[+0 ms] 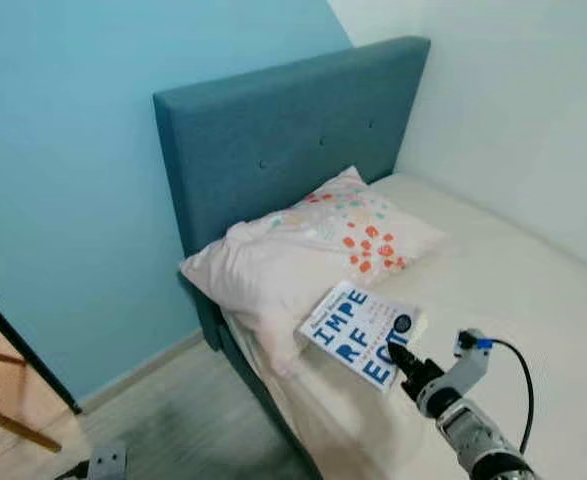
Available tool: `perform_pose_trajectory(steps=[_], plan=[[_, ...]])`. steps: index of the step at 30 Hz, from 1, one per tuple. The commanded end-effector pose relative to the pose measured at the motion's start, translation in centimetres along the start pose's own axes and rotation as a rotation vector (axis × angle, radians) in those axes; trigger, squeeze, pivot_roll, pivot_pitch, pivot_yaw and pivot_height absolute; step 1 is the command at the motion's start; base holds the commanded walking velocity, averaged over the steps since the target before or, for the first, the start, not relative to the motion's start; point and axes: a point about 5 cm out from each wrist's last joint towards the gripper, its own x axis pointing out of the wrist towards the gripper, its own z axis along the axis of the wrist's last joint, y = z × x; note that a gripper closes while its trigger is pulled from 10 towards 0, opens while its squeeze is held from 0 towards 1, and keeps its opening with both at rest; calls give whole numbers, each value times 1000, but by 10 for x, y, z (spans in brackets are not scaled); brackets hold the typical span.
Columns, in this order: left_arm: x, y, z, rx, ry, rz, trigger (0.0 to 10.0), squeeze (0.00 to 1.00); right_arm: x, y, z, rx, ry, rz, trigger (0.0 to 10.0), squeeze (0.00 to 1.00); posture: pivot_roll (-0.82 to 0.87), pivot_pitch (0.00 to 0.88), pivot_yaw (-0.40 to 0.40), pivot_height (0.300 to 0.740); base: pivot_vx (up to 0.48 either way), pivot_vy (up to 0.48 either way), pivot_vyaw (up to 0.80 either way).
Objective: Clean up the room
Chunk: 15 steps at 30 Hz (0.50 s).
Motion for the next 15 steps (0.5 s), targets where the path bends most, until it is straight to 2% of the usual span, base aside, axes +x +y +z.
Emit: perform_pose_trajectory(steps=[1, 2, 5, 6, 10, 15], plan=[[1, -1, 10, -6, -39, 4, 10000, 0, -1, -1, 2, 2, 4, 4, 10000, 0, -88, 60, -47, 730, 0, 0, 0], [1, -1, 10, -6, -39, 4, 10000, 0, -1, -1, 2, 2, 4, 4, 10000, 0, -88, 60, -47, 730, 0, 0, 0], [2, -3, 36, -12, -136, -3, 10000, 0, -5, -8, 4, 17, 11, -35, 10000, 0, -86, 63, -50, 715, 0, 0, 0], [2, -3, 36, -12, -136, -3, 10000, 0, -5, -8, 4, 17, 11, -35, 10000, 0, -86, 63, -50, 715, 0, 0, 0], [1, -3, 60, 15, -230, 3, 10000, 0, -8, -10, 1, 23, 41, -21, 10000, 0, -91, 65, -47, 695, 0, 0, 0], [-1, -3, 76, 22, -294, 7, 10000, 0, -12, -13, -7, 42, 66, -25, 10000, 0, -87, 66, -48, 670, 0, 0, 0]])
